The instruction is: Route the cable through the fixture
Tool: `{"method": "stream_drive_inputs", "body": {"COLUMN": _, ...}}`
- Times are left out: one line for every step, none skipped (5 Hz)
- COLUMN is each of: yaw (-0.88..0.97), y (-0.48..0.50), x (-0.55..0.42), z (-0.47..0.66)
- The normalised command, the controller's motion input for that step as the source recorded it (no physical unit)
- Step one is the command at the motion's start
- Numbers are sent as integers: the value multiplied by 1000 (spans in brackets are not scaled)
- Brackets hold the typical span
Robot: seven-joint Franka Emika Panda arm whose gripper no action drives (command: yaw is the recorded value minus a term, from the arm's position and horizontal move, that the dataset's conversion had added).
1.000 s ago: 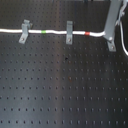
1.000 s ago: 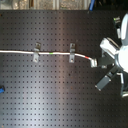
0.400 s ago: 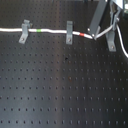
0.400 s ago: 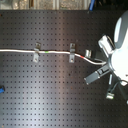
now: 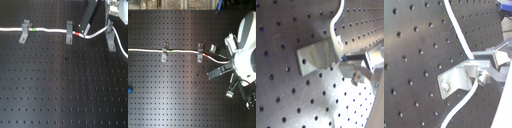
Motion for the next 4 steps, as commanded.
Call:
{"method": "stream_drive_inputs", "body": {"yaw": -6, "y": -69, "x": -113, "z": 180}}
{"method": "stream_drive_inputs", "body": {"yaw": -406, "y": -93, "x": 52, "z": 297}}
{"method": "stream_drive_inputs", "body": {"yaw": -734, "y": -134, "x": 89, "z": 466}}
{"method": "stream_drive_inputs", "body": {"yaw": -343, "y": -10, "x": -18, "z": 419}}
